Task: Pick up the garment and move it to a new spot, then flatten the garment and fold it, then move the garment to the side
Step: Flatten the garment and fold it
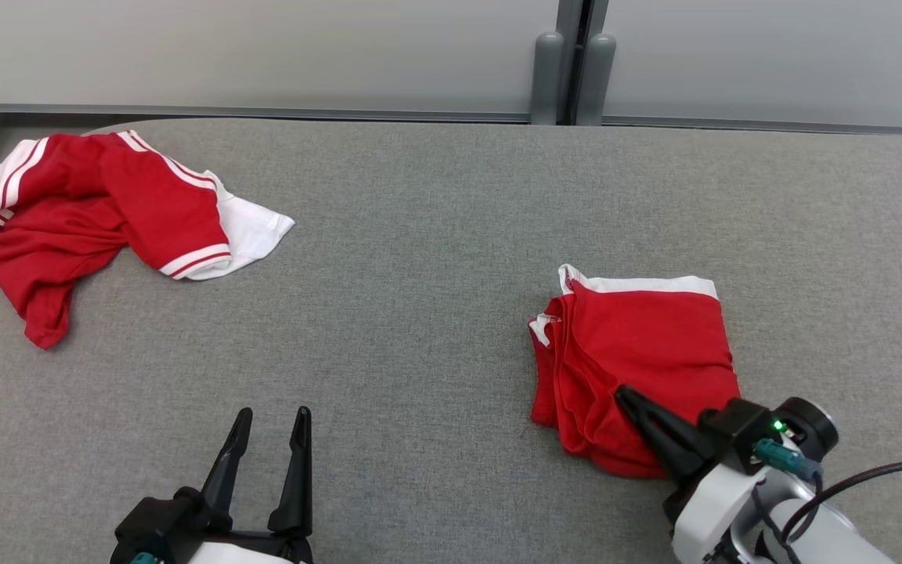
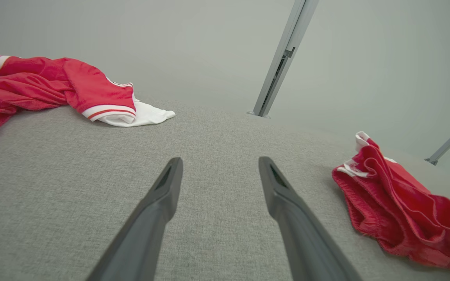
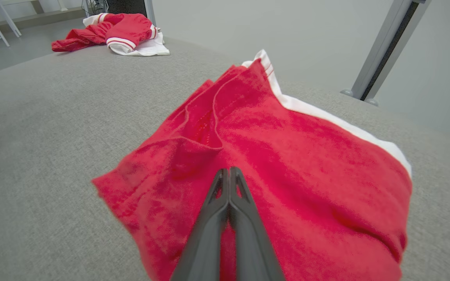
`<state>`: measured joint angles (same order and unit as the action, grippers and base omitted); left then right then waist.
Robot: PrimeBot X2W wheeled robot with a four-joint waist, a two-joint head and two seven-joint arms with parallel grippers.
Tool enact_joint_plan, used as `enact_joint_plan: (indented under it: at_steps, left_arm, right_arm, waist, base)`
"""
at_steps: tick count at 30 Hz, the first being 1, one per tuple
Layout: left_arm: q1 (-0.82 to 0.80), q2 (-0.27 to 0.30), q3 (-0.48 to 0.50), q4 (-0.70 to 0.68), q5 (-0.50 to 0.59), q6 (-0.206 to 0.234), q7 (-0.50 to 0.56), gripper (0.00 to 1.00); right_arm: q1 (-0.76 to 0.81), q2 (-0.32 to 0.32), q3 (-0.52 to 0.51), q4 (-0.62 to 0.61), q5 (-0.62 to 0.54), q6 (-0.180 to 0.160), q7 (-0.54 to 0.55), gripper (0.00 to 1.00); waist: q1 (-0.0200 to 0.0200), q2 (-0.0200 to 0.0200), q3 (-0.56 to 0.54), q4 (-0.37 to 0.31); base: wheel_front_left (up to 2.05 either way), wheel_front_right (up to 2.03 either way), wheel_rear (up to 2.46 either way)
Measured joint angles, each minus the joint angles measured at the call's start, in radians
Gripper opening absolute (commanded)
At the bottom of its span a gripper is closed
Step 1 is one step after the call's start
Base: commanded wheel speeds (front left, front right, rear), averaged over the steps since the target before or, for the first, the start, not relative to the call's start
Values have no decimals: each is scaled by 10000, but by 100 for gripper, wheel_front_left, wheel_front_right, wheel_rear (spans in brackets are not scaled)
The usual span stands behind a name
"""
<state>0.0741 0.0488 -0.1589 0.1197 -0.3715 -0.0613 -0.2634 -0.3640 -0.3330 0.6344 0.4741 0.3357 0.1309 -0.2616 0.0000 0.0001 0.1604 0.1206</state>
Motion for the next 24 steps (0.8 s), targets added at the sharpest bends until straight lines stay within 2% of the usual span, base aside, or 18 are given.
enact_joint_plan:
  at_steps: [8,15,20,24]
  left_arm:
    - [77,-2,-46,61,-17,2,0,100]
    - [197,-2,-113,138,-81,10,0,100]
    - [457,-2,-98,144,-150,98,0,100]
    - [809,-2,63,46,-163,146,0,100]
  right_arm:
    - [-12,575,1348,176,236,0,0,0]
    - [-163,1106,2125,449,278,0,0,0]
    - [127,1189,2228,343,424,0,0,0]
    - [649,1114,1313,-314,512,0,-2,0]
  waist:
    - [0,0,-134,-142]
    - [0,0,-409,-224]
    - [0,0,-760,-354]
    - [0,-1,-1148,-520]
  base:
    - [0,0,0]
    - [0,0,0]
    - [0,0,0]
    - [0,0,0]
